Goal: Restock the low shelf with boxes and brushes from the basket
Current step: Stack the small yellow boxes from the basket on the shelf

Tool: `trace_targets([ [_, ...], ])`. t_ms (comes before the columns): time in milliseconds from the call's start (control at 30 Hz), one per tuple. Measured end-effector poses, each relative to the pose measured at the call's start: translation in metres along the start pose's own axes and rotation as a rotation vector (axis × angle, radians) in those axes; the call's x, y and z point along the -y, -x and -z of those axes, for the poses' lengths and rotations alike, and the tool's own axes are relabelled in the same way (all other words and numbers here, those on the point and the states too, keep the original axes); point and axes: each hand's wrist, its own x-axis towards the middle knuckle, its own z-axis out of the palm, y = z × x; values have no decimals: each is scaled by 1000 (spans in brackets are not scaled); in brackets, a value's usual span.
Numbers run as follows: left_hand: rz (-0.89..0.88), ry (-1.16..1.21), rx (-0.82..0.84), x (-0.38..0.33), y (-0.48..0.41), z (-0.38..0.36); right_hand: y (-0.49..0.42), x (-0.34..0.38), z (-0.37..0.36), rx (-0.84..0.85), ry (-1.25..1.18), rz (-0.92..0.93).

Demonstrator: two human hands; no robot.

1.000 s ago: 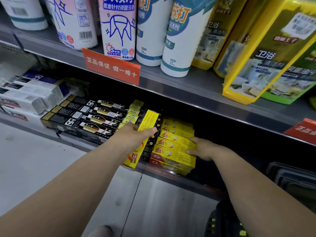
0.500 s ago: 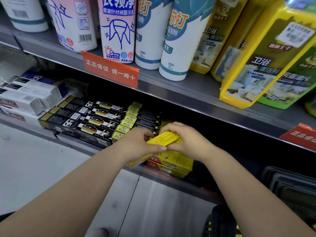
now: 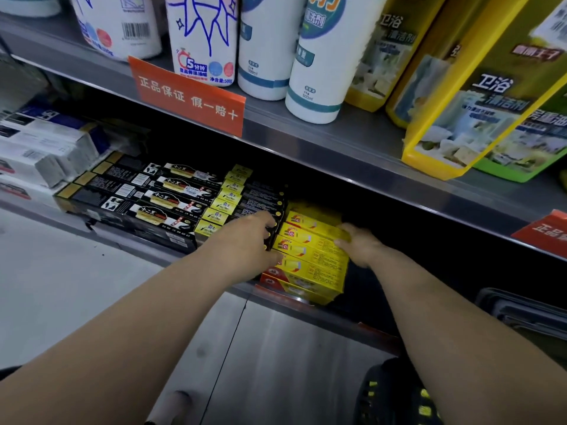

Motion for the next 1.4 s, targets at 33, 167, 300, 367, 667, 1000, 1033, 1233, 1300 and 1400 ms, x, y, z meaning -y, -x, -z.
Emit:
trace_targets([
  [33, 1, 4, 1, 1, -1, 0, -1, 0, -2, 25, -14, 5],
  [167, 9, 30, 25, 1, -4, -2, 0, -2, -1, 53, -124, -71],
  [300, -9, 39, 46, -3, -5, -3, 6, 3, -8, 116, -371, -167],
  [367, -22, 59, 56, -7, -5, -3, 6, 5, -9, 88, -346, -148],
  [667, -152, 217, 117, -62, 17, -19, 65, 24, 39, 14, -31, -65],
  [1000, -537, 161, 205, -174, 76, -57, 244, -84, 89, -169, -567, 211],
  [1033, -572, 142, 235, -184, 81, -66, 257, -102, 86, -187, -557, 187],
  [1233, -683, -16, 389, -224, 105, -129, 312, -242, 48, -266, -299, -93],
  [1300, -694, -47, 399, -232, 109, -147, 321, -288, 32, -243, -157, -237],
  [1400, -660, -28, 454, -241, 111, -168, 321, -334, 19, -183, 19, -399],
])
